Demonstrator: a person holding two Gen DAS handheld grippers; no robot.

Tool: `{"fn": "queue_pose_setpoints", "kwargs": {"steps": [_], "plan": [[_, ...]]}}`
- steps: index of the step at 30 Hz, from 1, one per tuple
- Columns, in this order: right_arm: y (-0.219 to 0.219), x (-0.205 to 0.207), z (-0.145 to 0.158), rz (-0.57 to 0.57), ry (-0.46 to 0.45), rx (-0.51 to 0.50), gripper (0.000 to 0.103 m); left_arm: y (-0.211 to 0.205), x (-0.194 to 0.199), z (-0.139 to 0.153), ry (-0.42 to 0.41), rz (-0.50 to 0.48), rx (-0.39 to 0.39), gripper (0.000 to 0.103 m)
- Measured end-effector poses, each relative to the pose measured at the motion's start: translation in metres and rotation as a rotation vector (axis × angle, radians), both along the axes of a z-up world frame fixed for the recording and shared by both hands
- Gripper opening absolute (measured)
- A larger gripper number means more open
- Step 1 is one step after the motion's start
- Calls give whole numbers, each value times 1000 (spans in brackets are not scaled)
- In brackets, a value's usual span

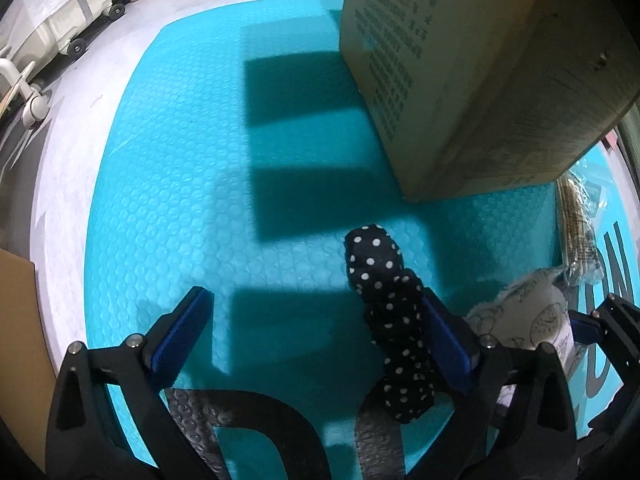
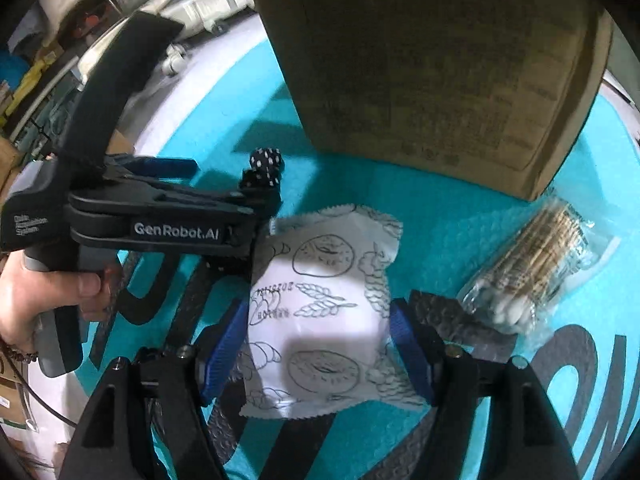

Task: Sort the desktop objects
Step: 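Grasp the polka-dot scrunchie with the left tool while the right tool grasps the white bread pouch, then lift and carry the polka-dot scrunchie and bread pouch over the box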

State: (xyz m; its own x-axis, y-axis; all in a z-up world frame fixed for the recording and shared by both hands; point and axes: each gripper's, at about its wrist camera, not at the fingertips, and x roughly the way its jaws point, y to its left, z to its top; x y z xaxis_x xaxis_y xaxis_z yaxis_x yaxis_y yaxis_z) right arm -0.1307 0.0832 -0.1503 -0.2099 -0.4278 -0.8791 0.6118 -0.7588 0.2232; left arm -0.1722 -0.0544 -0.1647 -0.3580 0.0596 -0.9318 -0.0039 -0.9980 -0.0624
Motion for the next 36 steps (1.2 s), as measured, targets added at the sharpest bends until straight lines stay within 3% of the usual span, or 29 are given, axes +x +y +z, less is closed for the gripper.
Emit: {"fn": "queue_pose_setpoints", "kwargs": {"steps": [4, 10, 13, 19, 36], "plan": [[8, 2, 0, -10, -12, -24, 60, 4, 5, 5, 13, -32, 2, 77], [20, 13, 0, -28, -41, -30, 57, 12, 18, 13, 22, -58, 18, 36], [29, 21, 0, -47, -62, -35, 56, 11, 28, 15, 15, -68, 47, 20], [45, 32, 1, -92, -107, -60, 55, 13, 55, 19, 4, -96, 105, 15], [66, 69, 35, -105, -103, -105, 55, 33, 119, 68, 15, -182, 50, 14]]}}
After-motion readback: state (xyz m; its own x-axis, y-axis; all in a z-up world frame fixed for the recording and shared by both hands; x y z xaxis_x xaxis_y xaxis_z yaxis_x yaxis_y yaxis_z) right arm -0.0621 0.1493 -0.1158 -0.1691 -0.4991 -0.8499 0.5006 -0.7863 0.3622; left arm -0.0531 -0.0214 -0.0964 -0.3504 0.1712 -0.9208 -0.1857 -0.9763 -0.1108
